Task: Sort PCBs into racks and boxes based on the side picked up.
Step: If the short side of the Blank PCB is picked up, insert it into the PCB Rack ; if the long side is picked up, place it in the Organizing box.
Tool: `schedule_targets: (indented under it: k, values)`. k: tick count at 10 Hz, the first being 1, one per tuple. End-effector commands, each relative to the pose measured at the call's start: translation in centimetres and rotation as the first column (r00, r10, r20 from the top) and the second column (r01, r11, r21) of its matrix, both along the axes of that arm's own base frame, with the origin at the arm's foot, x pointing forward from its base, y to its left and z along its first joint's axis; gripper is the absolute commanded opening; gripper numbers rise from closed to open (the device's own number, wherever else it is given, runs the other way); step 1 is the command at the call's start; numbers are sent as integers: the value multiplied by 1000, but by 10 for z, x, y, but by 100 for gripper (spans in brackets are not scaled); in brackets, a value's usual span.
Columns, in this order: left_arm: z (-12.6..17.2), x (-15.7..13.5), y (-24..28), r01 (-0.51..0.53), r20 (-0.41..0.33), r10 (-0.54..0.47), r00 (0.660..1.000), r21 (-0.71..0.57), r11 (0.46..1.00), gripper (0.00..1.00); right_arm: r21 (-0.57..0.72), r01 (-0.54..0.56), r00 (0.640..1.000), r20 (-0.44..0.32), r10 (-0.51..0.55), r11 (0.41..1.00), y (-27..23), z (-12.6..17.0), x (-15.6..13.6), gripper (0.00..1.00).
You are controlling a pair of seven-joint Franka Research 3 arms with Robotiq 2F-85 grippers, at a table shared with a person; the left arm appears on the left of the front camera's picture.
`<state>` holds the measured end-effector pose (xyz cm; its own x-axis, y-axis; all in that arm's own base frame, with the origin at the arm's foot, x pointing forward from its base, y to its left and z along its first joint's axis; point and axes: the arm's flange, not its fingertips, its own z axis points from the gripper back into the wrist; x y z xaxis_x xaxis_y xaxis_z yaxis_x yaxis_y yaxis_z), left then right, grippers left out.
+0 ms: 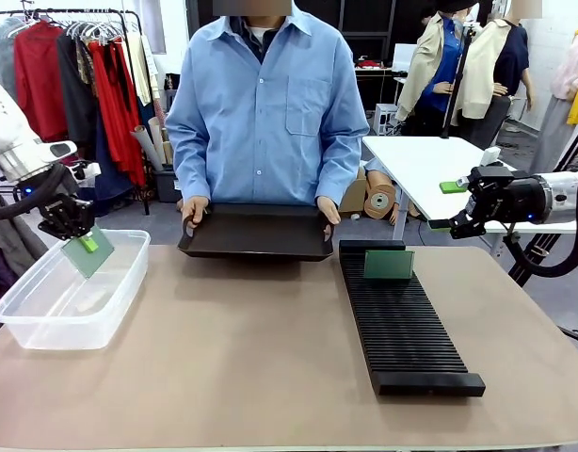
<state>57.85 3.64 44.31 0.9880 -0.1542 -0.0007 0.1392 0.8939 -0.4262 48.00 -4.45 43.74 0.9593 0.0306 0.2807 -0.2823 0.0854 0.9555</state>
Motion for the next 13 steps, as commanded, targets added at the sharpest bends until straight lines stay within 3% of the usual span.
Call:
schedule_targets:
  k: [1, 7, 13]
  values:
    - [-9, 5, -3, 11, 32, -11, 999, -2, 1000, 0, 11, 7, 1000, 5, -7, 1000, 1, 2, 1, 100]
    - [-72, 15, -8, 34, 53, -32, 998, -31, 999, 0, 11, 7, 1000, 5, -7, 1000, 1, 2, 1, 100]
    - [-105, 18, -6, 27, 63, -24, 998, -39, 999, 0, 11, 7, 1000, 5, -7, 1000, 1, 2, 1, 100]
